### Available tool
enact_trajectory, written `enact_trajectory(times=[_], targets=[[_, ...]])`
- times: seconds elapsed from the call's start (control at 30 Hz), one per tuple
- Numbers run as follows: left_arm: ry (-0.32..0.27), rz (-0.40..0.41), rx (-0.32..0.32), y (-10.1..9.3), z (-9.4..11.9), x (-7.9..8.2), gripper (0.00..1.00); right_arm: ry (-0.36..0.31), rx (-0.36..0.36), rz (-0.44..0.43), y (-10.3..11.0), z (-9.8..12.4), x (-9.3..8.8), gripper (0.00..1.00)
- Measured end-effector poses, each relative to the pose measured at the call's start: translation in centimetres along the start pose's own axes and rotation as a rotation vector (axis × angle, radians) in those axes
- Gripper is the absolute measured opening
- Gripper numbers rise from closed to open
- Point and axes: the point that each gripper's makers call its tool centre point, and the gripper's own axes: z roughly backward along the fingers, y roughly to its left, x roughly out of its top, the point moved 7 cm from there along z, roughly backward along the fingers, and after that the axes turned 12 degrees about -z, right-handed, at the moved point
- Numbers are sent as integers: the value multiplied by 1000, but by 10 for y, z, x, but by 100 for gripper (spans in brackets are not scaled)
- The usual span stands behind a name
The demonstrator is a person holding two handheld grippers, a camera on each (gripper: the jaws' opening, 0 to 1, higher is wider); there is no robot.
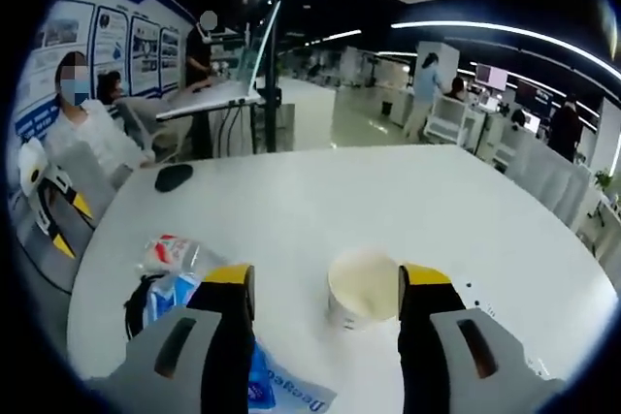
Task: Arrange the tabletop items into an orderly group along one side of the table until the central work area is clear of visible clutter.
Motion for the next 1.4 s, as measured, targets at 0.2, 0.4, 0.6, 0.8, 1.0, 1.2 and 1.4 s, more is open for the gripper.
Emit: enact_trajectory(times=[0.2,0.4,0.6,0.8,1.0,1.2,1.4], targets=[[-13,0,-1,-1,1,2,47,-16,-35,-40,7,24,-3,63],[-38,-2,-5,-2,4,6,48,-33,-78,-108,15,48,-14,65],[-61,23,-5,-1,7,8,48,-36,-116,-168,22,74,-30,66],[-86,9,-17,-4,9,12,48,-49,-156,-239,20,96,-47,66],[-105,23,-23,-5,11,14,48,-84,-197,-306,28,123,-63,66],[-122,22,-41,-7,11,16,48,-108,-235,-363,42,147,-80,66],[-151,18,-54,-9,13,20,48,-97,-253,-397,55,164,-95,67]])
